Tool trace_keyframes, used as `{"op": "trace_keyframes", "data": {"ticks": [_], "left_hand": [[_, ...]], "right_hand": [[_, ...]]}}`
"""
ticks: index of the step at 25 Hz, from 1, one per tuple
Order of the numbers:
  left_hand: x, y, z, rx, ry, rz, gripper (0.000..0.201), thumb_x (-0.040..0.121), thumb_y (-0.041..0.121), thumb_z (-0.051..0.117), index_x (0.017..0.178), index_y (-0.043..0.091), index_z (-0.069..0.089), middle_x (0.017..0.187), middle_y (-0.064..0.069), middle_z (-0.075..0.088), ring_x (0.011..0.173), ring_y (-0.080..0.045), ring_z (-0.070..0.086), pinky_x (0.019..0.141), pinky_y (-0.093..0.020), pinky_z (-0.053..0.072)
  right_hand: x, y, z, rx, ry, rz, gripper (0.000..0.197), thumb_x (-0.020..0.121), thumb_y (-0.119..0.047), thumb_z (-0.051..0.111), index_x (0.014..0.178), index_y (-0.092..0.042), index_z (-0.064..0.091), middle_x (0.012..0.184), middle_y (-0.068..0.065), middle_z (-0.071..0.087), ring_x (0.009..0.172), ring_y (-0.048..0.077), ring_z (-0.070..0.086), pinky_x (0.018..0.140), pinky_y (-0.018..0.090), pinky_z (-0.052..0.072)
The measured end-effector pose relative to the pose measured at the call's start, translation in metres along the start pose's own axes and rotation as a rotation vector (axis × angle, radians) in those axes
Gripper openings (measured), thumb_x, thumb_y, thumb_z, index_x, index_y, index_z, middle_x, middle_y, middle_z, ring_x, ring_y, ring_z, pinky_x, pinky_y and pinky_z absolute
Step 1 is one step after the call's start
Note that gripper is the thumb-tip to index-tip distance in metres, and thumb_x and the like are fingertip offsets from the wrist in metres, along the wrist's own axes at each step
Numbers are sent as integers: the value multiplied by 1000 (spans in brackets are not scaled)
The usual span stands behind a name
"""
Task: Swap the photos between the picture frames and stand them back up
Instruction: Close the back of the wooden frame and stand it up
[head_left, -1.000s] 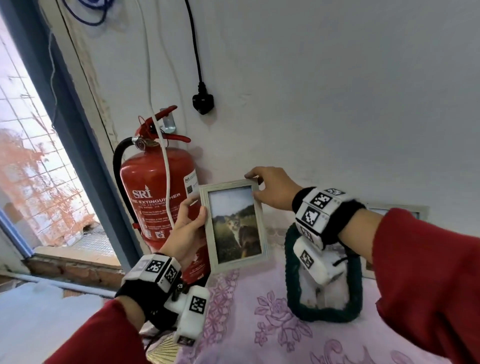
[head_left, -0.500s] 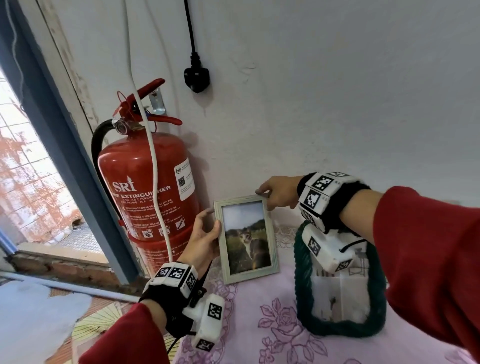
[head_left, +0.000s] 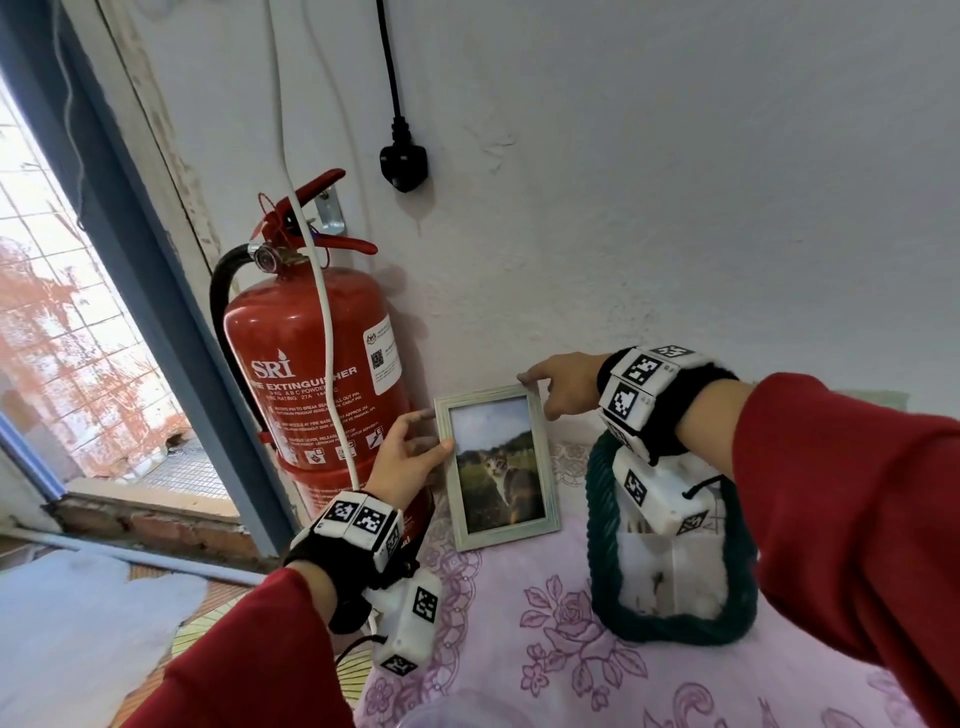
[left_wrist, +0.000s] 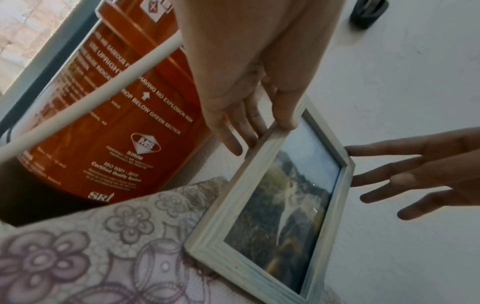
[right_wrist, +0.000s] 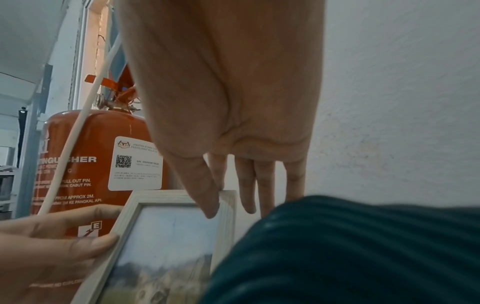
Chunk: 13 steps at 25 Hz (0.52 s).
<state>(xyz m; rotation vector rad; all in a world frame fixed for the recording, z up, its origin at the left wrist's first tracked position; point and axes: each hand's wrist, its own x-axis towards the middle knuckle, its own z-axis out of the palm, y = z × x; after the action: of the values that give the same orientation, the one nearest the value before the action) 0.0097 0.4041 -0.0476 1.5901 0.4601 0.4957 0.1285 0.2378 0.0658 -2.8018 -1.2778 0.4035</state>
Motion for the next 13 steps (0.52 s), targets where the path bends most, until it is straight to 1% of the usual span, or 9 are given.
{"op": "trace_keyframes", "data": {"ticks": [1, 2, 3, 5, 7, 8, 10, 13], "left_hand": [[-2, 4, 0, 47, 22, 13, 46, 87, 6, 61, 129, 10, 44, 111, -17, 63, 90, -17, 62, 69, -26, 52], [-4, 9, 0, 94, 44, 32, 47, 86, 9, 64, 129, 11, 44, 118, -17, 60, 99, -19, 59, 73, -24, 50], [-6, 14, 0, 135, 62, 57, 49, 85, 10, 65, 129, 11, 44, 122, -16, 58, 107, -21, 57, 79, -25, 48], [-14, 26, 0, 199, 79, 106, 51, 82, 10, 68, 128, 10, 45, 128, -15, 53, 118, -25, 52, 94, -32, 46], [-23, 42, 1, 239, 69, 142, 50, 81, 8, 70, 126, 10, 48, 130, -13, 51, 122, -26, 49, 104, -39, 43], [-27, 48, 2, 256, 56, 157, 48, 80, 6, 70, 124, 10, 50, 130, -13, 52, 123, -26, 49, 106, -42, 42], [-39, 66, 5, 295, 32, 202, 44, 80, 4, 69, 121, 9, 53, 128, -12, 55, 122, -25, 51, 106, -43, 41], [-62, 93, 13, 305, 4, 254, 43, 80, 2, 67, 121, 9, 55, 127, -10, 56, 119, -22, 52, 107, -37, 40]], "right_hand": [[-4, 0, -1, -10, 23, 5, 56, 92, -5, 49, 145, -13, 32, 150, 11, 35, 132, 27, 41, 96, 29, 42], [-9, 0, -3, 1, 59, 7, 53, 92, -4, 48, 143, -11, 34, 148, 12, 37, 132, 27, 40, 102, 30, 39], [-13, 1, -6, 34, 105, 4, 51, 92, -5, 48, 142, -10, 37, 146, 12, 40, 131, 27, 42, 103, 31, 38], [-25, 3, -11, 126, 202, -20, 48, 91, -7, 52, 138, -9, 42, 140, 13, 45, 126, 27, 46, 101, 31, 40], [-39, 4, -17, 190, 279, -45, 45, 89, -9, 55, 133, -10, 48, 137, 12, 47, 123, 25, 49, 98, 29, 40], [-44, 4, -20, 210, 302, -53, 43, 88, -9, 57, 131, -10, 50, 136, 12, 48, 122, 25, 49, 96, 28, 40], [-59, 4, -26, 241, 339, -63, 41, 88, -10, 58, 128, -10, 53, 133, 11, 51, 119, 23, 51, 91, 24, 40], [-84, 1, -34, 279, 366, -85, 39, 87, -9, 58, 125, -10, 56, 129, 10, 54, 114, 22, 54, 86, 21, 39]]}}
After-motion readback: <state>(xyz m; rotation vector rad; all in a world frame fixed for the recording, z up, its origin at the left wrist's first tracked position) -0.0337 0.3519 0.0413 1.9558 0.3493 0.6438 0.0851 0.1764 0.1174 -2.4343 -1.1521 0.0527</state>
